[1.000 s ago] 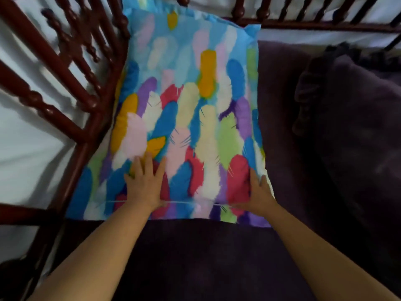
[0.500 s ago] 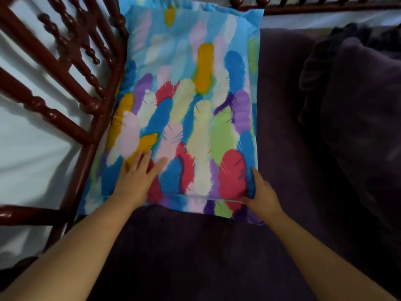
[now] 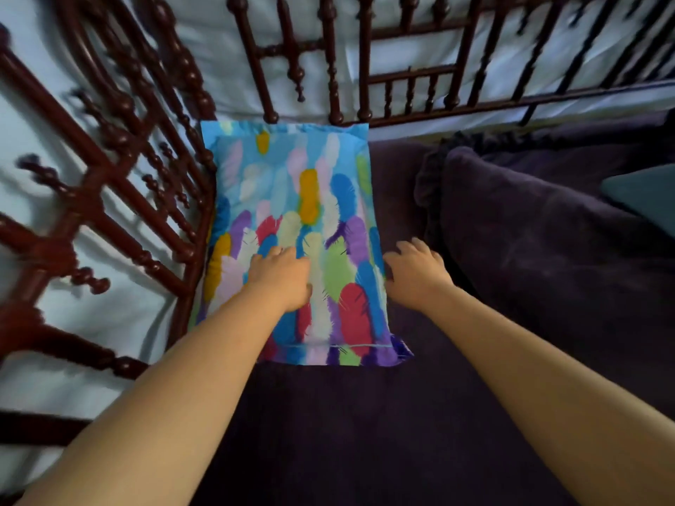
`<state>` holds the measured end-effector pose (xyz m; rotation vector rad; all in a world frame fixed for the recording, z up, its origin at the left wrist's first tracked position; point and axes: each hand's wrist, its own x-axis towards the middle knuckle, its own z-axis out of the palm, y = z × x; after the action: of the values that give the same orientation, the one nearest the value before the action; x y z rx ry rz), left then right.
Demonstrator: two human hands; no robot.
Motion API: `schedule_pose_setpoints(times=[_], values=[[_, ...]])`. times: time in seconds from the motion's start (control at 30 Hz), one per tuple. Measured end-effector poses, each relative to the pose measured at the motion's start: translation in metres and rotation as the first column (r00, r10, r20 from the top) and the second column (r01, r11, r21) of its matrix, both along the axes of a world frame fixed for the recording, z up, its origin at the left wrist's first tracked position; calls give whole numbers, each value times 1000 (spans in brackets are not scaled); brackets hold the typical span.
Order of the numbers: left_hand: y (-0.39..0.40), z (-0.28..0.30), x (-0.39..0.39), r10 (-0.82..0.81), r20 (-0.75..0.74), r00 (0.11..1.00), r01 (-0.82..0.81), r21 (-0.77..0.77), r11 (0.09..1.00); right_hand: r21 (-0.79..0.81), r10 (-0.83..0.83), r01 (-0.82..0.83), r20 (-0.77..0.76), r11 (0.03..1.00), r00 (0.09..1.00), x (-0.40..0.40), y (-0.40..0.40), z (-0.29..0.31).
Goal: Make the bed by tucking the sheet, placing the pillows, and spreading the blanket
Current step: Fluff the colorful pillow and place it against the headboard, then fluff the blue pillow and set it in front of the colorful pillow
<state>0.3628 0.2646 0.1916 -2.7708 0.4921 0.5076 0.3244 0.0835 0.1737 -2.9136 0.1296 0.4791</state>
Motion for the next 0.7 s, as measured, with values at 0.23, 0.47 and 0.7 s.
schedule_pose_setpoints(times=[0.23, 0.47, 0.7], values=[[-28, 130, -61, 9, 317, 948, 55, -191, 980, 64, 20, -42, 319, 997, 948, -58, -21, 142], [-89, 205, -144, 53, 425, 904, 77, -283, 956, 78, -51, 21, 406, 997, 912, -151, -90, 232], [-186, 250, -228, -12, 523, 852, 185, -280, 942, 59, -126, 112, 462, 992, 878, -248, -192, 273]])
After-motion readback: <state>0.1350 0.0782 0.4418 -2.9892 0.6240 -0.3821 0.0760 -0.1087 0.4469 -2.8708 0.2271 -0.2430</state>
